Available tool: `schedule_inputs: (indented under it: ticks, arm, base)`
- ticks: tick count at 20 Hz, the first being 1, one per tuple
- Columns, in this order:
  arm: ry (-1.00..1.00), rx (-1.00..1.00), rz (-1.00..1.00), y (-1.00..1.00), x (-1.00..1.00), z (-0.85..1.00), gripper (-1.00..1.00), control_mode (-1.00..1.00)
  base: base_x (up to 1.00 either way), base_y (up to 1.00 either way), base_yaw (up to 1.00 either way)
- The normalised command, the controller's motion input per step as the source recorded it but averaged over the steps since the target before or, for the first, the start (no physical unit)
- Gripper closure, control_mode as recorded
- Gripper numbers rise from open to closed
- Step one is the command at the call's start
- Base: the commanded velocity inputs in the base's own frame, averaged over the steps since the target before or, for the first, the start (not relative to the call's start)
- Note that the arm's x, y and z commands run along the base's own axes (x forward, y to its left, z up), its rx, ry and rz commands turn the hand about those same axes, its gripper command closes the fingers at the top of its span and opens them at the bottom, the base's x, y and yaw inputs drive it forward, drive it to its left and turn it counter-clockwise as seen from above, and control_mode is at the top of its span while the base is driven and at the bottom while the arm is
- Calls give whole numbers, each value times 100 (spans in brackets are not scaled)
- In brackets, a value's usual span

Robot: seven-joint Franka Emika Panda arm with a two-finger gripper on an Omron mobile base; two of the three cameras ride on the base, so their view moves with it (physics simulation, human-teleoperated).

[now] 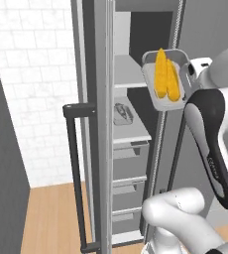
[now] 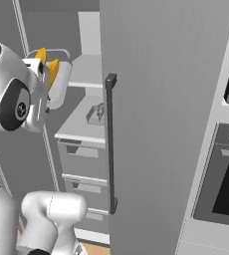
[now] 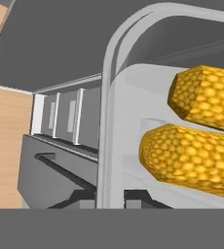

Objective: Take the meat container that has the fish and place it on the second highest rack of the freezer. Then take the vegetable container that has the corns and place it on the highest rack of the freezer.

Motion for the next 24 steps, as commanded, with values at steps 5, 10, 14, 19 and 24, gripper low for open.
schedule_inputs:
  ticks: [5,10,14,19,24]
  arm:
    - [-2,0,0,0,77,5,100,-100]
    - [0,0,0,0,100,-13,100,-100]
    - [0,0,0,5,100,-5,100,-100]
    - [0,0,0,11,100,-7,100,-100]
    - [0,0,0,9,100,-8,100,-100]
  base:
    - [0,0,0]
    - [0,0,0]
    - [0,0,0]
    - [0,0,0]
    - [0,0,0]
